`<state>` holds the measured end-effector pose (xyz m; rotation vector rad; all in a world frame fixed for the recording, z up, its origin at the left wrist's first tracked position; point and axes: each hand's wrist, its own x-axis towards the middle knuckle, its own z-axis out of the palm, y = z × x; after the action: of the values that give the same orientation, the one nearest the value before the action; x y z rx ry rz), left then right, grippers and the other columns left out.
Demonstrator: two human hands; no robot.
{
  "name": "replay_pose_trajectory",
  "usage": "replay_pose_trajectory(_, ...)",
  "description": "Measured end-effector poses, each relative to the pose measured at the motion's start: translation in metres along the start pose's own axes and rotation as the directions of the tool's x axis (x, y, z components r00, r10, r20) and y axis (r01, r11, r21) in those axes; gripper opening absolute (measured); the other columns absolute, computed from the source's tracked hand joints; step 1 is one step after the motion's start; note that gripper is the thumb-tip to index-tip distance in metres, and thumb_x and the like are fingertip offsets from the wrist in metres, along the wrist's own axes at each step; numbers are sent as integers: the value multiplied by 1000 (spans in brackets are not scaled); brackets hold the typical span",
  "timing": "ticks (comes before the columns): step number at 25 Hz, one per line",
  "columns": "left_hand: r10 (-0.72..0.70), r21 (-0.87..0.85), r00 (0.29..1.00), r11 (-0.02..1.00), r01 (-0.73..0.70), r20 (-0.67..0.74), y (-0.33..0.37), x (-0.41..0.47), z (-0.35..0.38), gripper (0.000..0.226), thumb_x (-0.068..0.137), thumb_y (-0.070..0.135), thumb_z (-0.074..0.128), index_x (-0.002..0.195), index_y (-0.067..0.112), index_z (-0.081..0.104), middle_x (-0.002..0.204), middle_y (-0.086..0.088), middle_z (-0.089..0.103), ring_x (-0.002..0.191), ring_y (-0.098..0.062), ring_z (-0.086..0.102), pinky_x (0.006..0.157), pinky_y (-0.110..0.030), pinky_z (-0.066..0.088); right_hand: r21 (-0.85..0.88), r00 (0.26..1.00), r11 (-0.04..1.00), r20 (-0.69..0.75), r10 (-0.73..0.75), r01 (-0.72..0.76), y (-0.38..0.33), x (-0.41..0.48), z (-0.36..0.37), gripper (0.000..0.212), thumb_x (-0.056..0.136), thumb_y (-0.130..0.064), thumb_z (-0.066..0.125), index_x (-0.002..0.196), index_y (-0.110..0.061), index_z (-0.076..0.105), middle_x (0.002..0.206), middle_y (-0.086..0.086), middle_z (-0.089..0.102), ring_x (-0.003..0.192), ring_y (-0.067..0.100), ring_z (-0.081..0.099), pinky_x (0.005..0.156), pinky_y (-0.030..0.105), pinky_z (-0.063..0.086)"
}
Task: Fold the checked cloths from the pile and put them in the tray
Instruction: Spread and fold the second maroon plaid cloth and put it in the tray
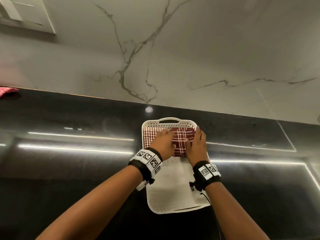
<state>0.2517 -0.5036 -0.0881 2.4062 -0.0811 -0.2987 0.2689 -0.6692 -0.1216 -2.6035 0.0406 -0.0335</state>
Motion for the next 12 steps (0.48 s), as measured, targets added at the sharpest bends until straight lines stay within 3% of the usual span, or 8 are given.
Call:
replay_pose_trajectory(1, 10, 72, 1000, 997, -10, 0, -2, -4, 0, 47, 91, 22, 59, 136, 17, 48, 137, -9, 48, 127, -30, 43, 108, -45, 40, -125, 991, 984, -12, -130, 127, -1, -1, 1, 63, 102, -25, 47, 156, -12, 17, 161, 18, 19, 148, 33, 23, 121, 44, 23)
replay_pose_trajectory(3, -31, 176, 999, 984, 25, 31, -2, -10, -2, 45, 90, 25, 56, 133, 14, 48, 135, -11, 49, 124, -33, 44, 104, -50, 42, -357, 943, 872, 145, -301, 334, -5, 4, 3, 66, 103, -34, 41, 159, -17, 10, 165, 15, 9, 153, 32, 7, 124, 45, 7)
replay_pose_trajectory(5, -58, 239, 995, 970, 36, 87, -4, -16, -7, 44, 90, 25, 55, 132, 12, 48, 136, -12, 49, 126, -34, 44, 106, -51, 40, -451, 914, 813, 337, -226, 368, -8, 5, 7, 67, 104, -43, 31, 159, -20, -1, 167, 10, -1, 154, 28, -4, 125, 47, 0)
replay_pose_trajectory(7, 0, 242, 992, 970, -30, 123, -11, -24, -12, 49, 92, 29, 55, 137, 12, 46, 143, -11, 46, 133, -33, 39, 112, -49, 34, -460, 902, 821, 408, -142, 338, -6, 6, 11, 67, 105, -48, 24, 158, -22, -8, 167, 7, -9, 154, 26, -10, 125, 48, -3)
replay_pose_trajectory(9, 108, 157, 988, 980, -125, 112, -24, -38, -25, 55, 94, 34, 56, 143, 16, 42, 148, -8, 43, 139, -29, 33, 117, -46, 28, -435, 913, 856, 397, -96, 280, -17, 4, 6, 67, 104, -49, 25, 159, -22, -4, 168, 7, -4, 154, 26, -6, 125, 49, -1)
replay_pose_trajectory(12, 192, -5, 981, 981, -192, 18, -67, -68, -59, 51, 93, 34, 60, 140, 19, 48, 144, -4, 49, 135, -23, 39, 115, -40, 33, -317, 965, 920, 194, -177, 232, -68, -6, 2, 58, 102, -39, 42, 154, -16, 29, 161, 11, 29, 150, 31, 22, 123, 49, 14)
